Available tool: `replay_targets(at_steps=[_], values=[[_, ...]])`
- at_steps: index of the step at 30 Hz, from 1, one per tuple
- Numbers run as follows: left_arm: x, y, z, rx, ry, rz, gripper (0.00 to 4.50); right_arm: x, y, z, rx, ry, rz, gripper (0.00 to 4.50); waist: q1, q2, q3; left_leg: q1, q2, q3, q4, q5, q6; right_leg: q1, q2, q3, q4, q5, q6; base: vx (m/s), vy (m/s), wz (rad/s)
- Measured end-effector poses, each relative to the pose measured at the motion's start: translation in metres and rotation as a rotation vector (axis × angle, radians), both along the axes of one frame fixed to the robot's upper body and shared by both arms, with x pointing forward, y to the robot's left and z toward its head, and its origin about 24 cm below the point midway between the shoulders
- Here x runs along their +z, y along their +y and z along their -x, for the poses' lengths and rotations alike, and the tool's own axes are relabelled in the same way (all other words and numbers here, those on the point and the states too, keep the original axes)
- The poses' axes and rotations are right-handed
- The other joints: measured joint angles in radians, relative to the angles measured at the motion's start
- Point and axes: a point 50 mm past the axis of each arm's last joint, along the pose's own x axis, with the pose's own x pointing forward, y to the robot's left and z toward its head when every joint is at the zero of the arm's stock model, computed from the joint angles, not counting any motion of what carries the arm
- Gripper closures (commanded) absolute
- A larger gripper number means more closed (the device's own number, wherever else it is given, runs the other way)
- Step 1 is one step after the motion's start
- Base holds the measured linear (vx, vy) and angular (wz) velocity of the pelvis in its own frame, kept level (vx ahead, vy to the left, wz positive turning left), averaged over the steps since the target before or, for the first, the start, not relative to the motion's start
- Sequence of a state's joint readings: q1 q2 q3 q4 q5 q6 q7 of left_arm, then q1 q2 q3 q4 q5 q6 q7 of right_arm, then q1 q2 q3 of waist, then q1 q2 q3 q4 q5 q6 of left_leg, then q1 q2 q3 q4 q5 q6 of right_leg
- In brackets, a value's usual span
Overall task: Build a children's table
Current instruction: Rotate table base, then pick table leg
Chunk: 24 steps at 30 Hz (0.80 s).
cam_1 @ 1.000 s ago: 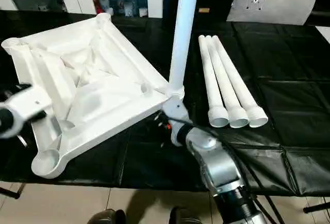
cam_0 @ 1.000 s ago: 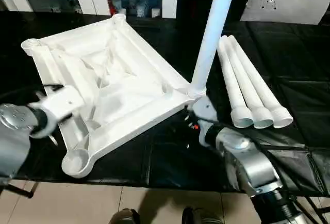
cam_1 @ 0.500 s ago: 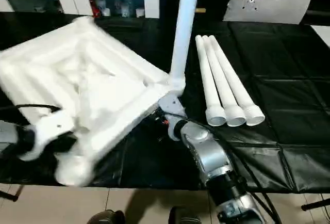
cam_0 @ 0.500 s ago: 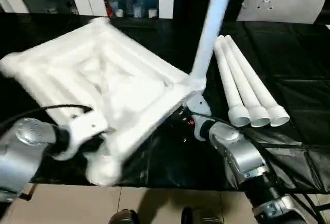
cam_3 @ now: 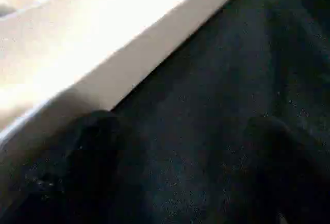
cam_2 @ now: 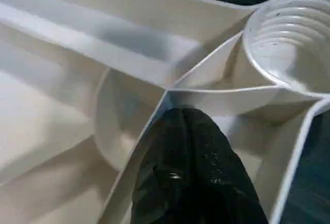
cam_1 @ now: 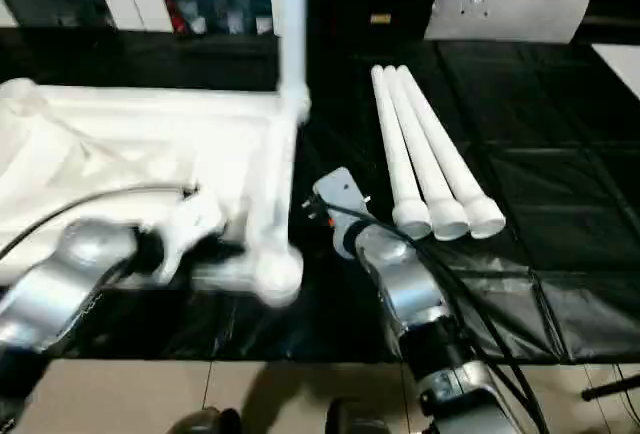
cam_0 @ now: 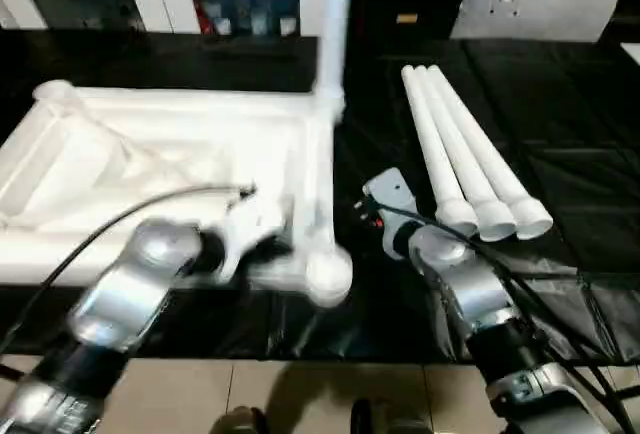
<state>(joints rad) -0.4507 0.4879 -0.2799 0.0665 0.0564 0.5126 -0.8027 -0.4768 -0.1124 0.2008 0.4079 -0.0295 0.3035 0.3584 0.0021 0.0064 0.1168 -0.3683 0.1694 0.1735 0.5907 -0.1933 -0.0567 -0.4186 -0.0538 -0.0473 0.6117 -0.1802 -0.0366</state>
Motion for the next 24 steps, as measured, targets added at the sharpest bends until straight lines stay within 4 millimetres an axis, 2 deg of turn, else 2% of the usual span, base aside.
replay_targets(at_steps=[4,7,9,14,18,24], values=[[0.014,0.0,-0.017,0.086,-0.126,0.047,4.47,0.017,-0.011,-0.013,-0.089,-0.064,-0.011,0.0,0.003,0.0,0.0,-0.001,0.0,0.0,0.0,0.0,0.0,0.0,0.0,0.0,-0.001,0.0,0.0,0.0,0.0,0.0],[0.02,-0.004,-0.018,0.066,-0.161,0.104,4.47,0.038,-0.022,-0.024,-0.181,-0.124,0.005,0.0,0.004,0.0,0.0,-0.001,0.0,0.0,0.0,0.0,0.001,0.0,0.0,0.0,-0.001,0.0,0.0,0.0,0.0,0.0],[0.021,-0.006,-0.013,0.05,-0.156,0.144,4.16,0.046,-0.028,-0.029,-0.238,-0.095,0.015,0.0,0.002,0.001,0.0,-0.001,0.0,0.0,-0.001,0.003,0.005,0.0,0.0,-0.001,-0.001,0.0,0.0,0.0,0.0,0.0],[0.021,-0.004,0.003,-0.015,-0.118,0.179,3.75,0.054,-0.032,-0.034,-0.292,-0.005,0.036,0.0,0.001,0.001,0.0,0.0,0.001,0.0,-0.001,0.002,0.004,-0.001,0.001,-0.001,0.0,0.0,0.0,0.0,0.0,0.0],[0.024,-0.004,0.021,-0.093,-0.083,0.189,3.4,0.069,-0.042,-0.044,-0.367,0.037,0.063,0.0,0.007,0.0,0.0,0.001,0.002,0.0,-0.001,0.001,-0.001,0.0,0.001,-0.001,0.0,0.0,0.0,0.0,0.0,0.0],[0.032,-0.01,0.027,-0.127,-0.093,0.19,2.86,0.063,-0.048,-0.048,-0.435,0.147,0.083,0.0,0.014,0.0,0.0,0.0,0.001,0.0,0.0,0.001,-0.001,0.0,0.001,0.0,0.001,0.0,0.0,0.0,0.0,0.0]])
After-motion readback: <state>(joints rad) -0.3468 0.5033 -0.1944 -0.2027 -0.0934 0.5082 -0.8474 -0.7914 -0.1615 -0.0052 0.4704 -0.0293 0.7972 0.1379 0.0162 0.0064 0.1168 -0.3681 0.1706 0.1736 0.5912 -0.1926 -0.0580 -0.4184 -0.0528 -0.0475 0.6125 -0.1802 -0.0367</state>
